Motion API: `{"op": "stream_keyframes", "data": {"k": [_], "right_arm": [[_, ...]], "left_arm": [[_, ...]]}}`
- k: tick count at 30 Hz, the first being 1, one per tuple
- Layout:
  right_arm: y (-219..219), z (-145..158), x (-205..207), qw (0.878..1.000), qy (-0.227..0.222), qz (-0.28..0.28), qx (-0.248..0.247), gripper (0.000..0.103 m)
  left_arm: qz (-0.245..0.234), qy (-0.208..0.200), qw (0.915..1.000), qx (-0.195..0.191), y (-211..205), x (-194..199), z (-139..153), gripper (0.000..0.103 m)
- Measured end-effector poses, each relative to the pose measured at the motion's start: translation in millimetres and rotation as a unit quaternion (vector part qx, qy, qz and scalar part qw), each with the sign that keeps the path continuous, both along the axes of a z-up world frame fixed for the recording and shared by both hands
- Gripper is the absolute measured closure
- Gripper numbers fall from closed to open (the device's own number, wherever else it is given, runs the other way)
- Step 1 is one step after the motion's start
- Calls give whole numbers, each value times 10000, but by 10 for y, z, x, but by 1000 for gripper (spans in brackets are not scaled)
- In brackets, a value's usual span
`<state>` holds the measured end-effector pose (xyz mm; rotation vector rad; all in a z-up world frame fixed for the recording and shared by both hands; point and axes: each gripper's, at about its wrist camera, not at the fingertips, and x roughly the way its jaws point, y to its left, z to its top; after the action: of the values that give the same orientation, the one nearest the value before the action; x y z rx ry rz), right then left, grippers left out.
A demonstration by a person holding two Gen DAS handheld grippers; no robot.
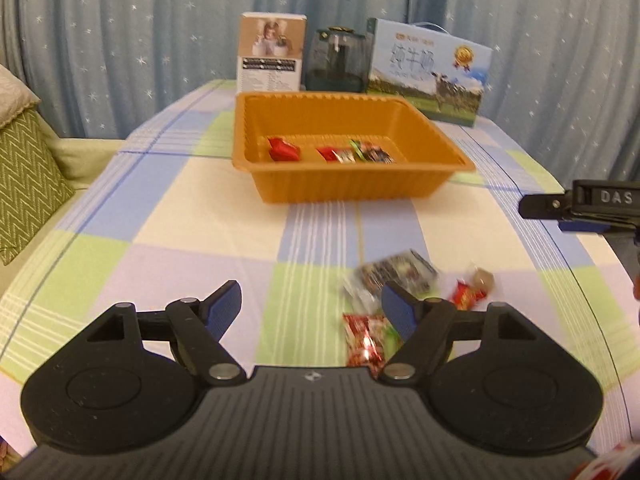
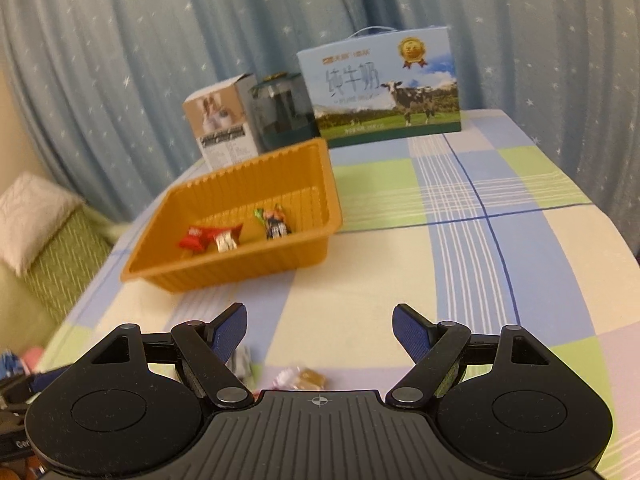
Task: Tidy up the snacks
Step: 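Move both open tools back toward the remaining snacks, then grasp the red-and-white wrapped candy with the left tool while the right tool grasps a clear-wrapped candy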
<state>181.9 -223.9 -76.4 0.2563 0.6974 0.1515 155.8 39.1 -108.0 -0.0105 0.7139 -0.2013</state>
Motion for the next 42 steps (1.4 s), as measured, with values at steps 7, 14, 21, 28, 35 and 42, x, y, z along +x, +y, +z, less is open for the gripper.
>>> {"op": "stream_keyframes", "data": {"k": [7, 14, 21, 28, 35, 42], "right_arm": [[-16, -150, 109, 9951, 295, 779, -539, 23], [-143, -371, 200, 9853, 481, 1408, -835, 41], [-147, -415, 208, 9841, 483, 1512, -797, 44], [17, -469, 228, 9755, 476, 1918, -964, 49], [117, -564, 206, 9648, 458, 2315, -1164, 53], [193, -689, 270, 9552, 472, 2544, -1437, 61]], "left_arm": [[-303, 189, 9991, 212, -68, -46, -155, 37], [-492, 378, 9979, 197, -156, 15, -297, 48], [-627, 438, 9964, 355, -285, 45, -386, 63], [-706, 436, 9951, 545, -334, 50, -412, 76], [-703, 416, 9951, 558, -327, 39, -386, 82], [-556, 367, 9970, 405, -277, 58, -326, 83]]}}
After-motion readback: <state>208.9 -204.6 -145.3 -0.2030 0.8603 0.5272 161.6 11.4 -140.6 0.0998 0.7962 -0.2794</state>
